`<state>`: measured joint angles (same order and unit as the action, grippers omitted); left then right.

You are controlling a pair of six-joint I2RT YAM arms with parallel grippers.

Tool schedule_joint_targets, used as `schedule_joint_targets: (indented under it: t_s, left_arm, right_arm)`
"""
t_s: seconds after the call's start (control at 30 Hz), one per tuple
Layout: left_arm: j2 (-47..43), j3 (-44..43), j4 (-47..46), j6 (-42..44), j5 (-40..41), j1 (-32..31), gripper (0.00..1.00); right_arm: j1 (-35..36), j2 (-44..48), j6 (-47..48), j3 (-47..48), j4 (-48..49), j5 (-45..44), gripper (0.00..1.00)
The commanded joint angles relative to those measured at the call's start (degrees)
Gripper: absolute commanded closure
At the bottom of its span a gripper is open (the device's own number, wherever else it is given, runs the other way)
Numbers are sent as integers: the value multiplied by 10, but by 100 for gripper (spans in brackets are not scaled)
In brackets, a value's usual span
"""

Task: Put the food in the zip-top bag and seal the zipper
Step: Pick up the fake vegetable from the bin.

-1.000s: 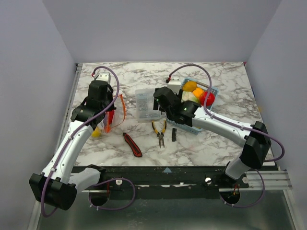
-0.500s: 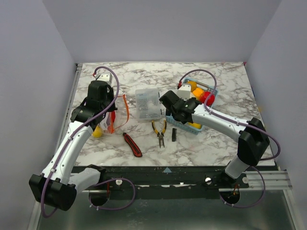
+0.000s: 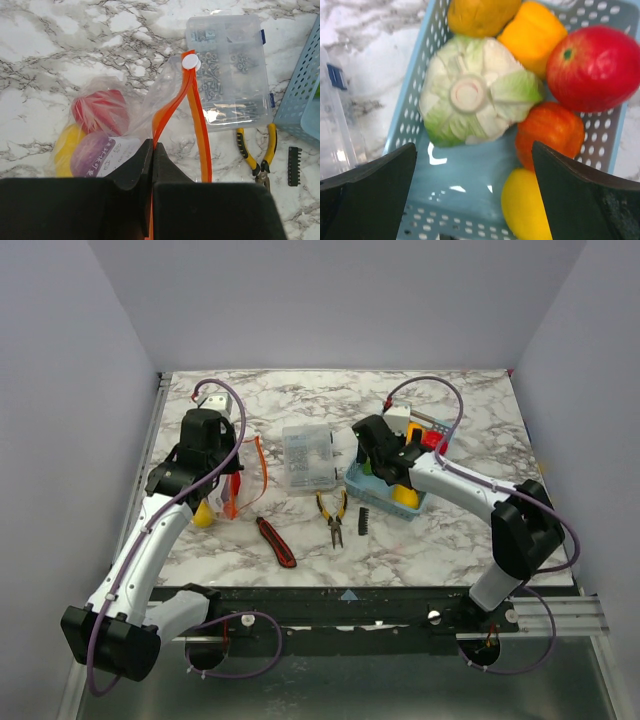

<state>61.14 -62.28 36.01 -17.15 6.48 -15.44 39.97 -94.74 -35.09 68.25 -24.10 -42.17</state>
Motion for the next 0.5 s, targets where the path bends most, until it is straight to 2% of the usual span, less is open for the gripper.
schedule_joint_targets:
  t_s: [0.0,0.23,0.33,0.47]
  left_arm:
    - [-6,7,-14,-3,-16,4,100]
    - [0,4,-14,-4,-28,7,100]
    - [2,3,-15,-6,-33,9,100]
    - [2,3,-16,-8,-40,13,100]
  right_arm:
    - [-32,-47,82,40,84,6,0]
    - [-75,-116,159,87,109,39,0]
    - [-95,-134,167,92,113,83,0]
    - [-99,-147,168,77,104,97,0]
